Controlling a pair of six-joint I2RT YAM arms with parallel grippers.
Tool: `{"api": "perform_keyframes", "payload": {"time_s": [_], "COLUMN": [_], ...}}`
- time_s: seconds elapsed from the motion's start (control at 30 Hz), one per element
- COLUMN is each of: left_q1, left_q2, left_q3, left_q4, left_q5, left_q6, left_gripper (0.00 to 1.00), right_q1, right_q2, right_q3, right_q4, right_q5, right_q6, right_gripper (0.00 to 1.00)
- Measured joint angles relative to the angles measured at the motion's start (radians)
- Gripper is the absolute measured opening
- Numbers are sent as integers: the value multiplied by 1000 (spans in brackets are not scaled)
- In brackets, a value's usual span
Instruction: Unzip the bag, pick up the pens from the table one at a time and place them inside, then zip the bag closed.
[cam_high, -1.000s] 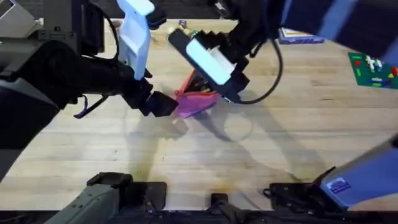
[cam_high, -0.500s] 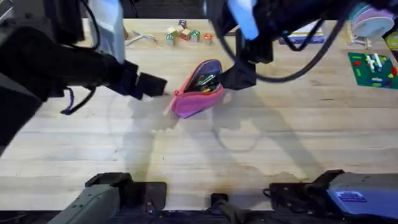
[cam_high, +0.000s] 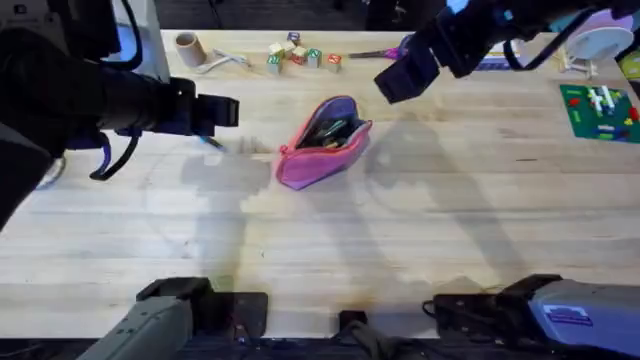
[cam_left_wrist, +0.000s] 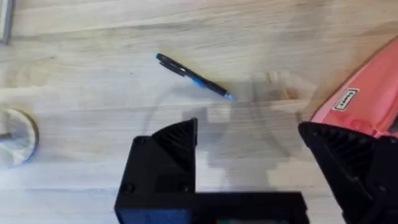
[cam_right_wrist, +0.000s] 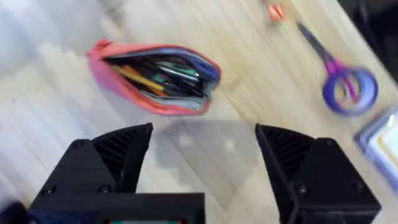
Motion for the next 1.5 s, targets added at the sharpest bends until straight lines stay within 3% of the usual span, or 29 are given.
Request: {"api": "perform_keyframes", "payload": {"time_s": [0.03, 0.27, 0.33, 0.4, 0.43, 0.5, 0.53, 0.67, 0.83, 0.87, 0.9, 1.0, 1.43, 1.5], "left_q1": [0, 0, 0, 3, 20, 33, 49, 55, 55, 55, 55, 55, 55, 55], "left_q2": [0, 0, 0, 0, 1, 1, 1, 2, 52, 111, 258, 326, 491, 571], "left_q3": [0, 0, 0, 0, 0, 0, 0, 0, 5, 5, 5, 5, 5, 5], "left_q4": [-2, 17, 27, 38, 44, 45, 54, 71, 79, 87, 105, 115, 216, 243], "left_q5": [-13, -36, -50, -69, -90, -97, -111, -118, -128, -139, -158, -159, -161, -161], "left_q6": [-35, -72, -114, -184, -330, -416, -523, -609, -648, -658, -665, -667, -667, -667], "left_gripper": [993, 993, 993, 993, 993, 993, 993, 995, 995, 996, 995, 995, 996, 995], "right_q1": [-3, -3, -3, -3, -3, -3, -3, -3, -3, -3, -3, -3, -3, -3], "right_q2": [0, 0, 0, 0, 0, 0, 0, 0, 0, 0, 0, 0, 0, 1], "right_q3": [0, 0, 0, 0, 0, 0, 0, 0, 0, 0, 0, 0, 0, 0], "right_q4": [-6, -14, -14, -14, -18, -25, -39, -50, -50, -50, -50, -50, -50, -54], "right_q5": [17, 23, 23, 24, 26, 26, 27, 27, 27, 27, 27, 27, 27, 27], "right_q6": [42, 79, 81, 81, 81, 83, 84, 84, 84, 84, 84, 84, 84, 84], "right_gripper": [998, 998, 998, 998, 998, 998, 998, 998, 998, 998, 998, 997, 997, 997]}}
